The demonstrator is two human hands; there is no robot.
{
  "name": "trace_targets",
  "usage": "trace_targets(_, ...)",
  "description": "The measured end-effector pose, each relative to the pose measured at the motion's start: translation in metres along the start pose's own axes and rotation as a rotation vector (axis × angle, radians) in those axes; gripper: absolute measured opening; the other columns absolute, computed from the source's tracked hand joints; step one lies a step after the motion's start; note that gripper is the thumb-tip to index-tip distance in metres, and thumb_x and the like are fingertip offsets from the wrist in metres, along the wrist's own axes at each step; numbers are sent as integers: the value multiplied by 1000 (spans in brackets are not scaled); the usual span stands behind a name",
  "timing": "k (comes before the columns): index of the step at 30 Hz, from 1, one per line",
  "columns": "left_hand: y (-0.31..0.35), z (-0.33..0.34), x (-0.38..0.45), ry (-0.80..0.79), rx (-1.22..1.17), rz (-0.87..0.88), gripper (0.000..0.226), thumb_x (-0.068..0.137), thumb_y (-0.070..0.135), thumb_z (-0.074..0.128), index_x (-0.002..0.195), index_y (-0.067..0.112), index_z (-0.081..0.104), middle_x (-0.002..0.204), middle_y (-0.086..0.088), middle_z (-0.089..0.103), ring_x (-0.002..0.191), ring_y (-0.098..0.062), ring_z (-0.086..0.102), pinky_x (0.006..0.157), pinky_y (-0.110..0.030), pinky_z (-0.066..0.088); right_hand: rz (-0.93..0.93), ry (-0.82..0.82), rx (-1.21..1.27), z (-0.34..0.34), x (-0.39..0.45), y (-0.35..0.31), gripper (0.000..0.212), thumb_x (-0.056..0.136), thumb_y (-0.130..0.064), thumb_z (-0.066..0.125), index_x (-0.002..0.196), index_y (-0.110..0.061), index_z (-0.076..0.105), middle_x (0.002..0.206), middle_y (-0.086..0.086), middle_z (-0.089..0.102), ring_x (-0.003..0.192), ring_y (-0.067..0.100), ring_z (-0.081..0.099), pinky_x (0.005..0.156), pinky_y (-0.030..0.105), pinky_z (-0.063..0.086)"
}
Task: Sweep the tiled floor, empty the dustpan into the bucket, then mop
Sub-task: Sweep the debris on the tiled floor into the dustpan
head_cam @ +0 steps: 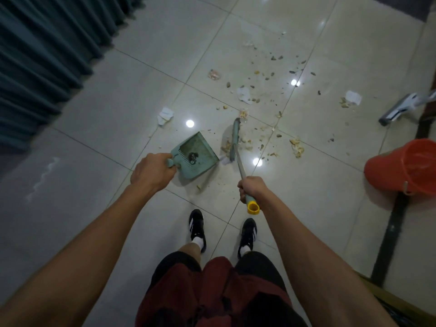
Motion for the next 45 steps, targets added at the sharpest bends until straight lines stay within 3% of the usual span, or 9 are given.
trace_targets(6, 14, 26, -69, 76, -90, -183, 17, 93, 38, 59, 96, 28, 72, 80, -2, 68, 70, -26, 65, 65, -38, 59, -62, -118, -226, -42, -7, 4, 9, 89, 7, 47, 92, 1, 51, 64, 14, 47, 44, 19, 43, 40, 23, 41)
trace_targets(11, 17, 59, -130, 94, -140, -332, 17, 94, 38, 59, 97, 28, 71, 86, -5, 69, 76, -30, 66, 59, -29, 47, -84, -216, -437, -57, -13, 8, 9, 90, 6, 49, 96, 3, 55, 66, 15, 49, 46, 19, 45, 40, 23, 43)
trace_targets(19, -6, 103, -239, 128, -287, -588, 15, 88, 37, 59, 89, 24, 67, 86, -5, 68, 77, -31, 66, 66, -34, 55, -111, -335, -747, -28, -27, 37, 8, 87, 7, 53, 94, 6, 58, 66, 16, 52, 47, 21, 47, 44, 27, 44)
trace_targets(28, -20, 176, -367, 216, -442, -815, 9, 87, 28, 60, 85, 23, 67, 89, -7, 68, 77, -30, 66, 62, -28, 46, -120, -432, -1019, -2, -62, 97, 3, 91, 4, 55, 90, 6, 58, 65, 14, 51, 47, 19, 47, 42, 23, 44)
trace_targets(31, -11, 206, -409, 252, -497, -869, 10, 87, 28, 59, 83, 23, 67, 88, -6, 69, 77, -29, 66, 63, -28, 48, -117, -449, -1097, -7, -72, 124, 4, 91, 2, 57, 89, 5, 59, 66, 13, 53, 47, 17, 48, 43, 25, 45)
trace_targets(39, 26, 266, -482, 276, -549, -978, 21, 85, 27, 59, 102, 25, 72, 102, -10, 71, 89, -34, 68, 69, -30, 49, -136, -477, -1275, -36, -92, 177, 11, 92, -5, 60, 83, 2, 62, 66, 10, 58, 46, 16, 50, 45, 27, 45)
trace_targets(45, 52, 281, -493, 264, -566, -994, 25, 85, 27, 58, 105, 27, 73, 101, -9, 71, 88, -33, 68, 69, -31, 52, 0, -489, -1241, -62, -101, 195, 6, 97, 0, 53, 97, 6, 56, 73, 15, 57, 36, 10, 47, 36, 16, 40)
Point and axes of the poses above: each hand's wrist, its own x-axis towards the middle knuckle, its own z-axis out of the palm, y = z × x, the point moved 9 cm from there along x, towards the middle knuckle
